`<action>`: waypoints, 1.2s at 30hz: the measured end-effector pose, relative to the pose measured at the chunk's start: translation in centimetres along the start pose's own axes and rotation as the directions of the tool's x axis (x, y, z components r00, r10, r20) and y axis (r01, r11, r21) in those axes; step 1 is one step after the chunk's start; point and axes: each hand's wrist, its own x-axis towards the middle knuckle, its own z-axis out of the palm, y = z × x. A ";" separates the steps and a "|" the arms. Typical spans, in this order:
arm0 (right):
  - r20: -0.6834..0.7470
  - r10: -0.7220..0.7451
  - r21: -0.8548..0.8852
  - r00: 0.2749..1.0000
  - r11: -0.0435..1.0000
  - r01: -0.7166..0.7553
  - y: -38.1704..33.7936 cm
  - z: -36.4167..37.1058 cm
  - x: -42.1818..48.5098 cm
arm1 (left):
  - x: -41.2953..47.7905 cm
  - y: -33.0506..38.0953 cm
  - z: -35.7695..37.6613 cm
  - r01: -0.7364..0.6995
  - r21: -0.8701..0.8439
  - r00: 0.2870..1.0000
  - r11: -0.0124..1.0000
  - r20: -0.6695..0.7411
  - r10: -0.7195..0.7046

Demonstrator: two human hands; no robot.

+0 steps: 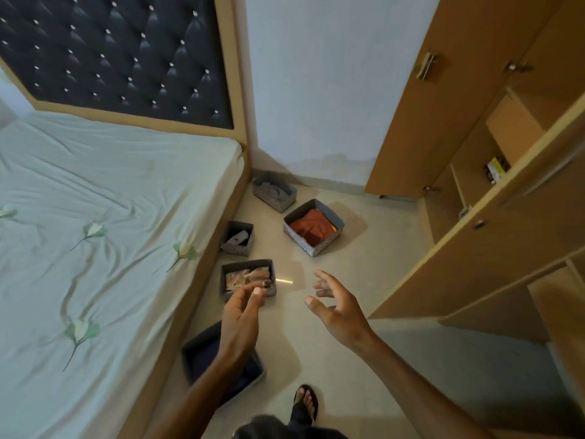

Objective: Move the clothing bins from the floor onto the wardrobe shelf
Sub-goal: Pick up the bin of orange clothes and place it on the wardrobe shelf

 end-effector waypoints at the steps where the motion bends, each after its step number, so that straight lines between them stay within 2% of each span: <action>1: 0.007 -0.005 -0.008 1.000 1.000 0.005 -0.3 -1.0 2.5 | 2.3 0.5 0.8 -0.006 0.001 1.000 1.000 -0.008 0.006; 6: 0.016 0.025 -0.011 1.000 1.000 -0.025 -1.5 -5.4 14.7 | 14.0 2.6 4.7 0.044 0.012 0.998 0.999 -0.050 -0.043; 13: 0.024 0.127 0.010 0.992 0.992 -0.128 1.9 -9.1 34.7 | 33.3 2.2 11.5 0.168 0.035 0.985 0.985 -0.046 -0.166; 16: 0.021 0.223 0.027 0.975 0.974 -0.224 4.3 -10.3 44.1 | 42.8 1.1 14.7 0.261 0.048 0.965 0.964 -0.023 -0.260; 21: 0.037 0.405 0.056 0.913 0.912 -0.407 9.6 -11.0 57.3 | 55.0 -2.0 19.7 0.453 0.099 0.890 0.886 -0.002 -0.455; 26: 0.088 0.490 -0.019 0.867 0.871 -0.490 19.5 -9.8 69.3 | 66.1 -11.4 25.0 0.626 0.210 0.772 0.751 -0.039 -0.634; 30: 0.148 0.501 -0.143 0.853 0.864 -0.482 31.8 -7.3 78.8 | 73.4 -24.3 29.8 0.704 0.344 0.679 0.621 -0.068 -0.731; 34: 0.191 0.487 -0.316 0.852 0.852 -0.417 45.6 -5.4 86.7 | 77.8 -37.1 34.9 0.701 0.441 0.663 0.561 -0.114 -0.740; 36: 0.167 0.439 -0.500 0.883 0.810 -0.308 50.3 -5.3 89.6 | 79.2 -41.9 36.4 0.675 0.516 0.659 0.527 -0.101 -0.745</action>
